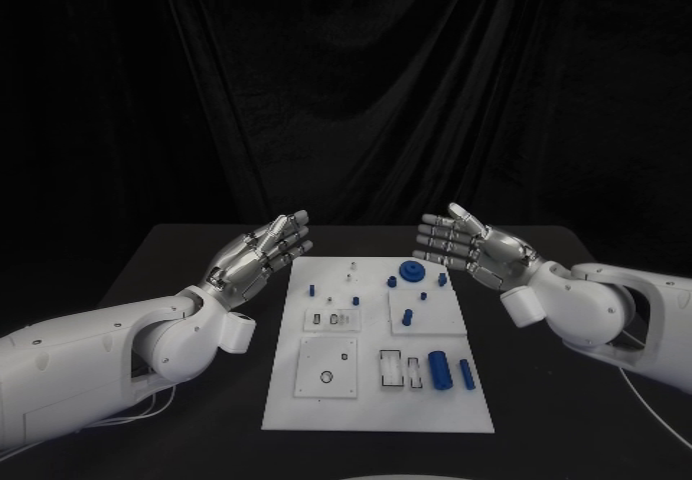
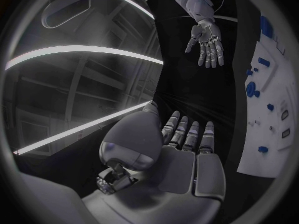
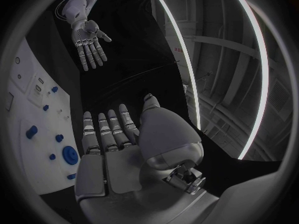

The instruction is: Assemble the parts on the task board

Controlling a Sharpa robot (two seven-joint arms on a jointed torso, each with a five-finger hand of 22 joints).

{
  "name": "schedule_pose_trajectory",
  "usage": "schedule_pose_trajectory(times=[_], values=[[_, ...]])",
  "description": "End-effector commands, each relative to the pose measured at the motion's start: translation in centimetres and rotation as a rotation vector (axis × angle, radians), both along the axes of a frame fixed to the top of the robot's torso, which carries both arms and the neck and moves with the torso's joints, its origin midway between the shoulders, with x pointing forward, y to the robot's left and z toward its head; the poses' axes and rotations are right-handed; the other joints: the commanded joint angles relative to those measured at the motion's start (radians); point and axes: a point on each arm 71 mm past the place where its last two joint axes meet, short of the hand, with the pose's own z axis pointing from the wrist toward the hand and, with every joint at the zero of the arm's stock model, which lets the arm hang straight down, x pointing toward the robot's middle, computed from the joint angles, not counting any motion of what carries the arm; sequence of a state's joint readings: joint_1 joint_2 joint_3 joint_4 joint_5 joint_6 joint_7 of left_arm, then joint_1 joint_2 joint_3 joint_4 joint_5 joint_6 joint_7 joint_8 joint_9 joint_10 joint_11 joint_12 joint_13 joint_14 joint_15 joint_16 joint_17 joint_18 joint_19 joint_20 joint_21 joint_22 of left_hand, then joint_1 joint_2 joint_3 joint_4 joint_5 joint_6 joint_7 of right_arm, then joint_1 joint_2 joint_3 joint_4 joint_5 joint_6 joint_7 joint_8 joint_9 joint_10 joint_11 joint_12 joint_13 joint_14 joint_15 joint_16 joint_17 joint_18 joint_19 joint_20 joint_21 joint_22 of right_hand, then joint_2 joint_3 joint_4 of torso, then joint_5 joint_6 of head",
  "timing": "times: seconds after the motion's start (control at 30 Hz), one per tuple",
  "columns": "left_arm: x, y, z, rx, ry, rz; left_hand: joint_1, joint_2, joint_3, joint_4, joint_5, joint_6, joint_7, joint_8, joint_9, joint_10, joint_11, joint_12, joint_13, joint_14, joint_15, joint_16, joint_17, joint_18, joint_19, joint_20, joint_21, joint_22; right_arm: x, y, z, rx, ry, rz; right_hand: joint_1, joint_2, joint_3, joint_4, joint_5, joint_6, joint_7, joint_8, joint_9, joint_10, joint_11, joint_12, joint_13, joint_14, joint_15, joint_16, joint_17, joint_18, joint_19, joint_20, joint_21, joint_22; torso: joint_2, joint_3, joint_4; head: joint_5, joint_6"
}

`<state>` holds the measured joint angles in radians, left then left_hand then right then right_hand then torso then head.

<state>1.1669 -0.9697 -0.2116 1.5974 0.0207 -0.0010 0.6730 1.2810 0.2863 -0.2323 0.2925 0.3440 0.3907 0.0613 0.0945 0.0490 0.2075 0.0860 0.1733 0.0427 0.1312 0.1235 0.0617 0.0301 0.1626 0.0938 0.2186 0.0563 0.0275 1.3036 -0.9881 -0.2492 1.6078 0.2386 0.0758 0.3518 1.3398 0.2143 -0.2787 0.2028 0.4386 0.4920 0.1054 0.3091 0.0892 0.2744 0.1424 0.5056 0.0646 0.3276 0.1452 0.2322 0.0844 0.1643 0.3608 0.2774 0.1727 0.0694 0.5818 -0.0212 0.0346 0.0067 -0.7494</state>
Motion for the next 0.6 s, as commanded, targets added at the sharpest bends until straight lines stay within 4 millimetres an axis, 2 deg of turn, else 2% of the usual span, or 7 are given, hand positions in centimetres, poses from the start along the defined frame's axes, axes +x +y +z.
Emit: schedule_pose_trajectory(times=[0.03, 0.1, 0.13, 0.47, 0.53, 0.57, 0.6], values=[[-0.3, 1.1, 1.1, -0.042, -0.105, 0.061, 0.054, -0.003, 0.01, 0.0, 0.069, 0.059, 0.02, 0.019, 0.005, 0.035, 0.014, 0.053, 0.007, 0.038, 0.008, 0.02, 0.006, 0.018, 0.011, 0.024, 0.011, 0.003, 0.7, 0.1, 2.0, -0.221, -0.162, 0.056, 0.215, -0.02, 0.086, -0.127, 0.145, 0.138, 0.017, 0.064, 0.018, 0.157, 0.039, 0.134, 0.005, 0.211, 0.016, 0.139, 0.039, 0.017, 0.238, 0.012, 0.097, 0.028, 0.021, -0.0041, 0.0056, 0.001, -0.036], [-0.4, 1.5, 1.3, -0.059, -0.098, 0.081, 0.059, -0.002, 0.01, 0.0, 0.075, 0.063, 0.02, 0.019, 0.005, 0.04, 0.018, 0.061, 0.008, 0.041, 0.011, 0.022, 0.007, 0.018, 0.012, 0.027, 0.012, 0.003, 1.1, 0.1, 3.1, -0.308, -0.23, 0.074, 0.286, -0.013, 0.136, -0.173, 0.135, 0.145, 0.022, 0.058, 0.015, 0.177, 0.037, 0.132, 0.0, 0.273, 0.015, 0.169, 0.048, 0.019, 0.301, 0.004, 0.125, 0.038, 0.029, -0.0047, 0.0077, 0.002, -0.04], [-0.4, 1.7, 1.4, -0.071, -0.092, 0.093, 0.064, 0.001, 0.012, 0.001, 0.082, 0.072, 0.019, 0.021, 0.006, 0.051, 0.025, 0.076, 0.01, 0.057, 0.013, 0.032, 0.01, 0.018, 0.017, 0.029, 0.015, 0.004, 1.4, 0.1, 3.8, -0.36, -0.269, 0.089, 0.328, -0.023, 0.181, -0.208, 0.187, 0.144, 0.026, 0.051, 0.01, 0.193, 0.038, 0.124, -0.002, 0.321, 0.021, 0.183, 0.048, 0.019, 0.337, -0.008, 0.145, 0.046, 0.032, -0.0045, 0.0084, 0.005, -0.051], [-1.0, 2.3, 3.4, -0.141, -0.084, 0.125, 0.062, 0.001, 0.011, 0.001, 0.089, 0.079, 0.018, 0.022, 0.007, 0.057, 0.037, 0.091, 0.012, 0.061, 0.014, 0.037, 0.01, 0.018, 0.019, 0.03, 0.015, 0.003, 2.8, 1.5, 9.2, -0.966, -0.701, 0.175, 0.318, -0.104, 0.295, -0.196, 0.067, 0.176, 0.029, 0.041, -0.002, 0.284, 0.037, 0.076, -0.003, 0.579, -0.019, 0.176, 0.014, 0.005, 0.477, -0.069, 0.317, 0.145, 0.08, -0.0081, 0.0062, 0.023, -0.065], [-1.1, 2.3, 3.7, -0.145, -0.089, 0.121, 0.062, 0.001, 0.01, 0.001, 0.09, 0.081, 0.017, 0.022, 0.007, 0.061, 0.043, 0.098, 0.013, 0.064, 0.016, 0.04, 0.011, 0.018, 0.021, 0.031, 0.017, 0.004, 3.1, 1.9, 9.8, -1.082, -0.789, 0.176, 0.29, -0.127, 0.297, -0.173, -0.093, 0.197, 0.019, 0.04, -0.004, 0.325, 0.019, 0.066, -0.003, 0.677, -0.05, 0.2, 0.023, 0.015, 0.533, -0.09, 0.383, 0.184, 0.094, -0.0104, 0.0078, 0.024, -0.064], [-1.3, 2.3, 3.9, -0.148, -0.092, 0.118, 0.062, 0.0, 0.009, 0.001, 0.09, 0.084, 0.016, 0.023, 0.007, 0.066, 0.048, 0.107, 0.014, 0.069, 0.019, 0.044, 0.012, 0.017, 0.022, 0.033, 0.017, 0.004, 3.3, 2.2, 10.1, -1.179, -0.862, 0.175, 0.281, -0.133, 0.296, -0.163, -0.118, 0.202, 0.017, 0.039, -0.004, 0.334, 0.014, 0.063, -0.002, 0.708, -0.06, 0.21, 0.029, 0.017, 0.552, -0.096, 0.4, 0.193, 0.097, -0.0108, 0.0087, 0.025, -0.067], [-1.3, 2.3, 4.0, -0.15, -0.094, 0.117, 0.062, 0.0, 0.008, 0.001, 0.09, 0.078, 0.015, 0.021, 0.006, 0.064, 0.051, 0.106, 0.014, 0.065, 0.02, 0.043, 0.011, 0.017, 0.02, 0.034, 0.016, 0.003, 3.4, 2.5, 10.3, -1.241, -0.91, 0.176, 0.211, -0.161, 0.259, -0.115, -0.24, 0.219, 0.008, 0.043, -0.003, 0.364, -0.009, 0.067, 0.001, 0.845, -0.095, 0.285, 0.066, 0.023, 0.642, -0.116, 0.455, 0.219, 0.106, -0.0135, 0.013, 0.023, -0.067]])
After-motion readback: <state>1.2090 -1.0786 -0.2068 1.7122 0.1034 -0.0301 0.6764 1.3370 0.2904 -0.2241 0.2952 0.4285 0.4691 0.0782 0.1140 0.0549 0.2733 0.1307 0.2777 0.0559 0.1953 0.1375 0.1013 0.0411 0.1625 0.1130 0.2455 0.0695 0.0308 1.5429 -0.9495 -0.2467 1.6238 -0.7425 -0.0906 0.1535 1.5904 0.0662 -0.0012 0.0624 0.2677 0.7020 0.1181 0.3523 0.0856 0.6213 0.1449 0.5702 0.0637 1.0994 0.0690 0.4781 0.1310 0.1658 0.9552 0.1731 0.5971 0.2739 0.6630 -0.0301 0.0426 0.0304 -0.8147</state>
